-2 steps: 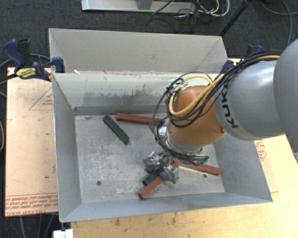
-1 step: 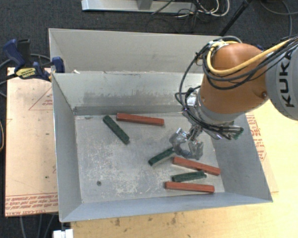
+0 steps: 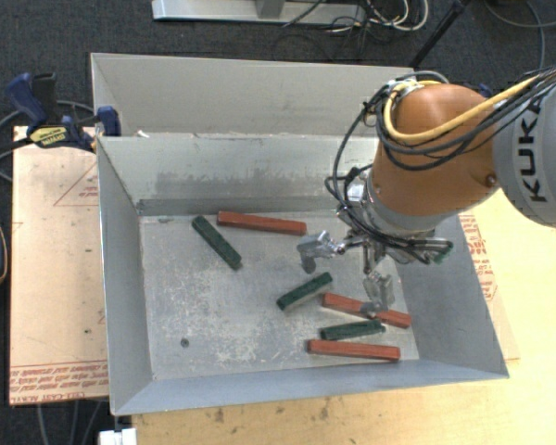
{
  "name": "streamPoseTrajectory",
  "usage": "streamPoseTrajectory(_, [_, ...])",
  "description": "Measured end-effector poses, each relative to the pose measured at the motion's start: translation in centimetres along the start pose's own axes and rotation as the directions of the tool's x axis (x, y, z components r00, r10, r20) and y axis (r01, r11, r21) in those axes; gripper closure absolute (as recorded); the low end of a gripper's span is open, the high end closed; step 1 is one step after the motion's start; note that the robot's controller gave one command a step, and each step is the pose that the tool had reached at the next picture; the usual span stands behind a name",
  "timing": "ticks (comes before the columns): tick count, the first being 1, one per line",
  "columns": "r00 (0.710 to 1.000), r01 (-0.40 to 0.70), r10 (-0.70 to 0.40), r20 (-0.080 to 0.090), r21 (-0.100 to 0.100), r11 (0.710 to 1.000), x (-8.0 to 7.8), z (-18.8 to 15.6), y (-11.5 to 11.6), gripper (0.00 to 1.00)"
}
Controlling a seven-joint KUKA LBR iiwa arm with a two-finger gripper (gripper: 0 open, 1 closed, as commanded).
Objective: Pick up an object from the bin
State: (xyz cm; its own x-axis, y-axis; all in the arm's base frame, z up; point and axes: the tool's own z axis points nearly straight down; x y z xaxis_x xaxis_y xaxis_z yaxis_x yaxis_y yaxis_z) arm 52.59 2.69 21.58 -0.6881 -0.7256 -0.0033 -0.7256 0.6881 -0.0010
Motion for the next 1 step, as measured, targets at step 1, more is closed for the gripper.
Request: streamPoseTrajectory(1, [0.998,0.061,-0.061,-0.004,-0.006,0.998,-1.45,14.9,-4.45,0.0])
